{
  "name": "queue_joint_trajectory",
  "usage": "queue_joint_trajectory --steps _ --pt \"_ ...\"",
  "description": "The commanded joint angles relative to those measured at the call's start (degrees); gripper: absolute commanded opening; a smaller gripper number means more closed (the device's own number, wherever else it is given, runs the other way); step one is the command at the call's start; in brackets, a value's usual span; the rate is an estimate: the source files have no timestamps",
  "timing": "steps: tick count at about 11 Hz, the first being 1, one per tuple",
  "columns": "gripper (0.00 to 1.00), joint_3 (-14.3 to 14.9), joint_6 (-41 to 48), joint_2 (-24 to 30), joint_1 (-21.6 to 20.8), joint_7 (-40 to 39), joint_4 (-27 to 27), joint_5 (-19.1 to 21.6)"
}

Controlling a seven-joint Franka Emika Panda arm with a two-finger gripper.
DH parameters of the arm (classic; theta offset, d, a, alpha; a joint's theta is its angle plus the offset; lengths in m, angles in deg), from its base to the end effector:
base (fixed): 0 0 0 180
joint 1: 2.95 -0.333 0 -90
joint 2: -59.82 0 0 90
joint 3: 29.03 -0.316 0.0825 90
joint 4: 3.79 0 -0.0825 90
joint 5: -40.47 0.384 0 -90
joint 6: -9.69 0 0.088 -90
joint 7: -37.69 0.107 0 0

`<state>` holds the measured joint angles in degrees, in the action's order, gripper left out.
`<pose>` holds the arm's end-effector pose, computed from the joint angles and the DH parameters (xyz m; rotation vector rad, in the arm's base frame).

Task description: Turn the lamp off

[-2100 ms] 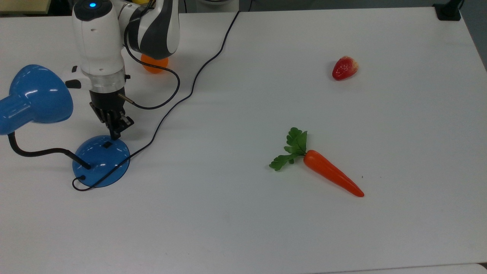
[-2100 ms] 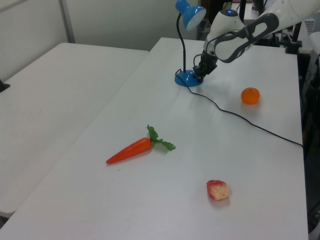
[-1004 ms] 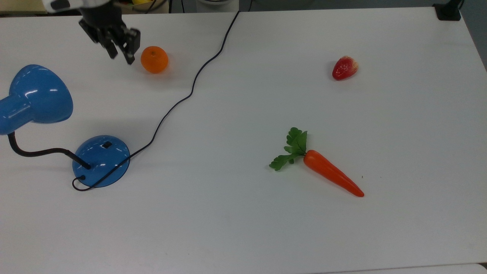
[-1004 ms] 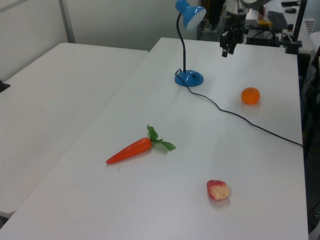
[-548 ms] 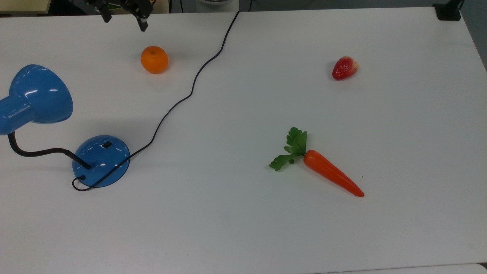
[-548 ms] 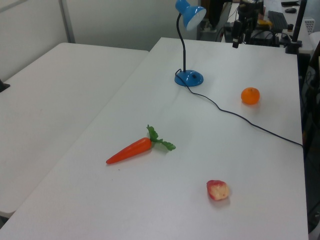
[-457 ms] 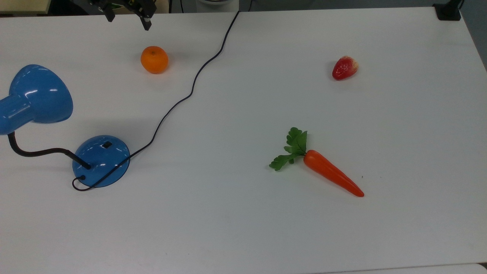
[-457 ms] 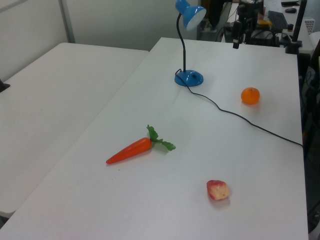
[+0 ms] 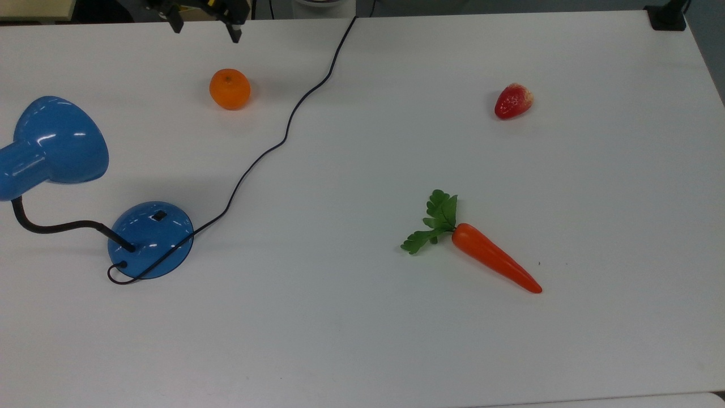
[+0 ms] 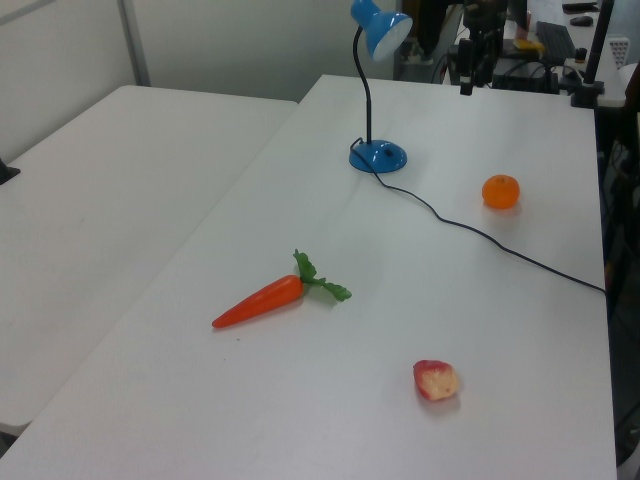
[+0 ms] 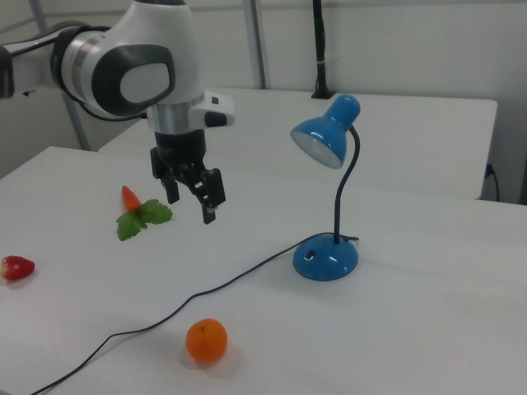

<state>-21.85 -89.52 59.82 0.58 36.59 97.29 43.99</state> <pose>0.5510 -0.0985 0.5465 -3.0656 0.2744 0.0404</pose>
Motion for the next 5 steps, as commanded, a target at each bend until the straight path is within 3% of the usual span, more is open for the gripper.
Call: queue_joint_trajectory --steps 1,5 --pt "1.00 0.73 2.44 1.76 -1.52 -1.54 -0.70 -0.36" --pt "1.00 0.55 6.14 1.24 -1.43 -1.19 -2.28 -0.53"
